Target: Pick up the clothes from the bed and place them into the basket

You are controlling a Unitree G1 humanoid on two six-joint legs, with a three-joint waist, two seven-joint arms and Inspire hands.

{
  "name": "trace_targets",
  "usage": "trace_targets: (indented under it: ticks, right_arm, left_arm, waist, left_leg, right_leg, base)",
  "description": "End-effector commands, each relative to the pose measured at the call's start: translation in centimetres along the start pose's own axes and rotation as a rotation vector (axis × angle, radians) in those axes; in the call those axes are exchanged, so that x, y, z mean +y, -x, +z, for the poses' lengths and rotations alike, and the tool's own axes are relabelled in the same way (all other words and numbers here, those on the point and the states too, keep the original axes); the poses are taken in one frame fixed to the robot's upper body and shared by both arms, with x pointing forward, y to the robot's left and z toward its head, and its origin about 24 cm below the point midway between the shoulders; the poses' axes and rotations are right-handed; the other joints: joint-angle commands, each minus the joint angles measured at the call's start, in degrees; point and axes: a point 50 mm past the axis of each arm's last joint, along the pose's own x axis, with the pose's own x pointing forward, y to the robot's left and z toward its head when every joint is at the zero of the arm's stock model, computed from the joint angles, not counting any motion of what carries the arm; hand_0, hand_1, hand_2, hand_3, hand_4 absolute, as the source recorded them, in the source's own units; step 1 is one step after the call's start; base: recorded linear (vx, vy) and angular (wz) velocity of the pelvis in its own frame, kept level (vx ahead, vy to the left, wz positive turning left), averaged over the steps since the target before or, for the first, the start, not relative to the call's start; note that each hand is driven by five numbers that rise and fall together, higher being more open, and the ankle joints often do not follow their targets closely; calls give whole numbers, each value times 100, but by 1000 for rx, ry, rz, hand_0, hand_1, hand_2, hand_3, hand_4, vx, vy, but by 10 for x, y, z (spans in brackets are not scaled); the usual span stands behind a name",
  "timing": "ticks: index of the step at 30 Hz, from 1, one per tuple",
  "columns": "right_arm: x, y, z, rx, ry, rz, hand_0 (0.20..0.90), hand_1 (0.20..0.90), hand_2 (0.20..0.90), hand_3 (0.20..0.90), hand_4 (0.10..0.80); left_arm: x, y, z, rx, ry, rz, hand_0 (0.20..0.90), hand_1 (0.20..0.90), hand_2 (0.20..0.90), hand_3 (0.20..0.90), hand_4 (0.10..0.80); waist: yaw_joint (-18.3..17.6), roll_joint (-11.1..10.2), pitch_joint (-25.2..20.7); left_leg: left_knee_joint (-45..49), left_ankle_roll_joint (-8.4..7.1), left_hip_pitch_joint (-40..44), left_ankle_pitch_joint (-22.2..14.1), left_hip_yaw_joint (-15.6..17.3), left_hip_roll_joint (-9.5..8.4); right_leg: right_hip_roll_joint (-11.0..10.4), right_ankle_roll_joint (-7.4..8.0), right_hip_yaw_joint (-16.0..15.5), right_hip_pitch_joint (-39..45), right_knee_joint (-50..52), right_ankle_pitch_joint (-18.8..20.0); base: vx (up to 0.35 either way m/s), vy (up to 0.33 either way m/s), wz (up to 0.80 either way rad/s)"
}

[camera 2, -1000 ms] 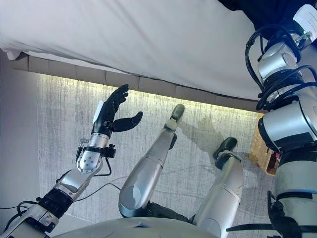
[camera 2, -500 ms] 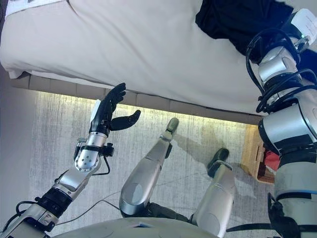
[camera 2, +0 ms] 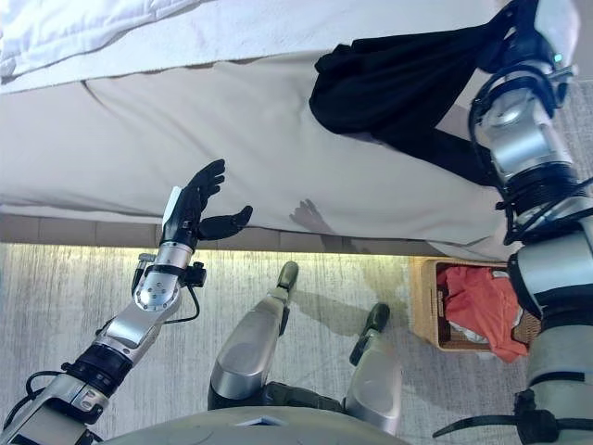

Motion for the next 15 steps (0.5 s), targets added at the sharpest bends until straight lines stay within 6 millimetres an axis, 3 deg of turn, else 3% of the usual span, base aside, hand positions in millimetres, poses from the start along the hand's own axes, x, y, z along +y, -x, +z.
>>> trace_targets:
  ticks: [1,6,15]
  right_arm:
    - [-44,-6,11,-133,42,-170,300,300,300,200,100]
    - [-63,-8,10,-145,35,-216,300,300,300,200,100]
    - [-92,-9,25,-211,53,-314,300,300,300,200,100]
  left_arm:
    - [4,15,-14,49,28,2,900,900,900,900,800]
    - [2,15,-24,106,35,-9,900,900,900,900,800]
    - [-9,9,-29,136,31,-47,900,900,900,900,800]
  waist:
    - [-297,-283,-1591]
    - [-495,-364,-2067]
    - [-889,-419,-2430]
  left_leg:
    - [-365,34,265,-293,227,383]
    - [-951,-69,665,-108,390,530]
    - [-1223,-198,891,-90,571,681]
  right_leg:
    - [110,-14,8,48,85,-83]
    - [226,86,126,286,-397,108]
    - [408,87,394,417,-789,225]
  base:
    - [119,-3,-23]
    - [70,-23,-22]
    - [2,-16,-22]
